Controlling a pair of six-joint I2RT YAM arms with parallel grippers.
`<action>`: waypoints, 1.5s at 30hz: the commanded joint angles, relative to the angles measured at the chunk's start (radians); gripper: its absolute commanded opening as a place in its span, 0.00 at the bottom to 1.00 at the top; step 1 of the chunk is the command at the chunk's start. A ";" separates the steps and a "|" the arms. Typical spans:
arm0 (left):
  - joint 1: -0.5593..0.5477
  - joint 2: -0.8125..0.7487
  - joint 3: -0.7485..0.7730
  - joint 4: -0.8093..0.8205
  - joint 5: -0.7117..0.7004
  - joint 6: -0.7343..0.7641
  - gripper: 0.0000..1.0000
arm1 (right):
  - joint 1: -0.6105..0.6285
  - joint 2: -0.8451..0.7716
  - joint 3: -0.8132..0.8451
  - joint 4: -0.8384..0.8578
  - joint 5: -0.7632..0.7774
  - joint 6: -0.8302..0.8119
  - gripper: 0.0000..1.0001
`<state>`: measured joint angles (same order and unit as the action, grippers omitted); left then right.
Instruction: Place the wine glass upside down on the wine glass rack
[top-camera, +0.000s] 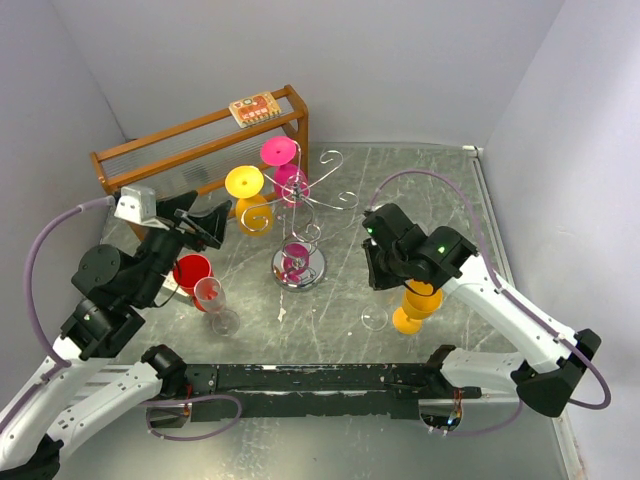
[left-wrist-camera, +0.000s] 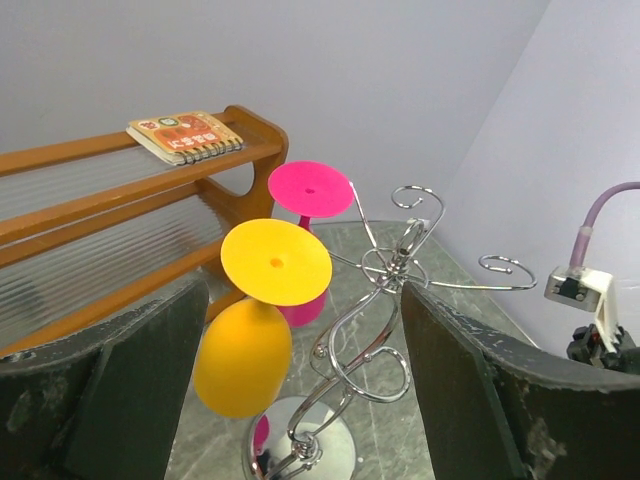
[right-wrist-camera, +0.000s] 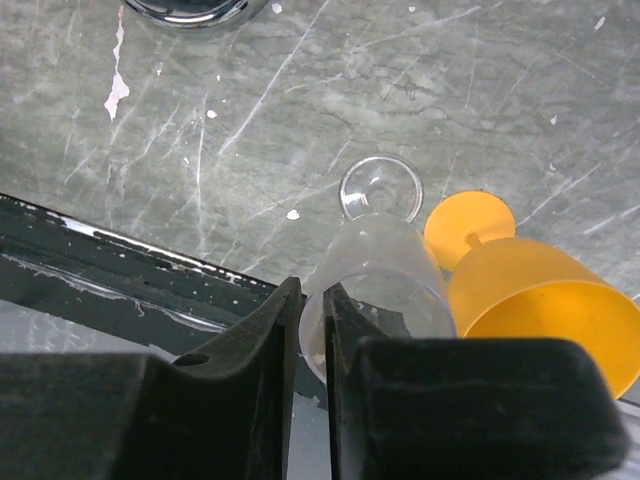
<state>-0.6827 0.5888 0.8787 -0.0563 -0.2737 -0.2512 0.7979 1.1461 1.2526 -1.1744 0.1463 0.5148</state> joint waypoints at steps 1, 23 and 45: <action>-0.004 0.012 0.049 0.032 0.045 0.004 0.89 | -0.001 0.003 0.014 0.021 0.022 -0.021 0.13; -0.004 0.251 0.266 0.130 0.281 -0.089 0.87 | -0.005 -0.129 0.054 0.332 0.582 0.091 0.00; -0.006 0.625 0.440 0.487 0.605 -0.598 0.79 | -0.003 -0.494 -0.189 1.260 0.466 0.055 0.00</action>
<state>-0.6827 1.2007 1.3006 0.2867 0.2867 -0.7307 0.7959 0.6724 1.1133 -0.1081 0.7063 0.5358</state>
